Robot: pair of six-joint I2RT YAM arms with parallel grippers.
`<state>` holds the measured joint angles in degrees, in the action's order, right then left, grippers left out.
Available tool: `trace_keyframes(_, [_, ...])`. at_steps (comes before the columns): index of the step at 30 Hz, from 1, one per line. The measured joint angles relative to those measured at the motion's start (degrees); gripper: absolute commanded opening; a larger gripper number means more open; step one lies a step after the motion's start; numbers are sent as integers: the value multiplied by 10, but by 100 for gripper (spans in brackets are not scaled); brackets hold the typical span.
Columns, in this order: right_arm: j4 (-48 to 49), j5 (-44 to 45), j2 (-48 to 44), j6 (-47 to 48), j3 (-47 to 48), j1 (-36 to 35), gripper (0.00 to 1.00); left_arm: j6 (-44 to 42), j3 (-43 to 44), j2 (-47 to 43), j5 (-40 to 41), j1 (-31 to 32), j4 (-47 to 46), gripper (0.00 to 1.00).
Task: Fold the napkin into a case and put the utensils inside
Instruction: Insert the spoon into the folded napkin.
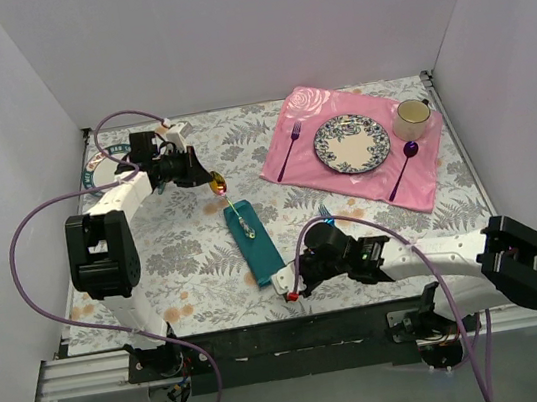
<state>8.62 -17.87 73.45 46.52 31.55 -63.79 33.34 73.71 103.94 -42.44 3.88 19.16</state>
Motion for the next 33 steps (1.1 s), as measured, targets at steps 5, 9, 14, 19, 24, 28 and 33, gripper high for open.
trace_keyframes(5, [42,-4,5,19,-28,-3,23,-6,-3,8,1,1,-19,0])
trace_keyframes(9, [61,-12,17,35,-37,-12,21,-8,-7,8,2,1,-33,0])
trace_keyframes(14, [84,-16,46,52,-40,-18,16,-12,-9,9,5,3,-43,0])
trace_keyframes(19, [100,-11,74,65,-42,-19,13,-17,-9,9,5,5,-46,0])
trace_keyframes(24, [112,-5,89,75,-52,-19,12,-21,-10,11,6,8,-49,0])
trace_keyframes(28, [129,-2,102,76,-52,-19,11,-23,-21,14,6,9,-59,0])
trace_keyframes(33, [148,-2,113,76,-51,-19,10,-20,-31,18,0,12,-67,0])
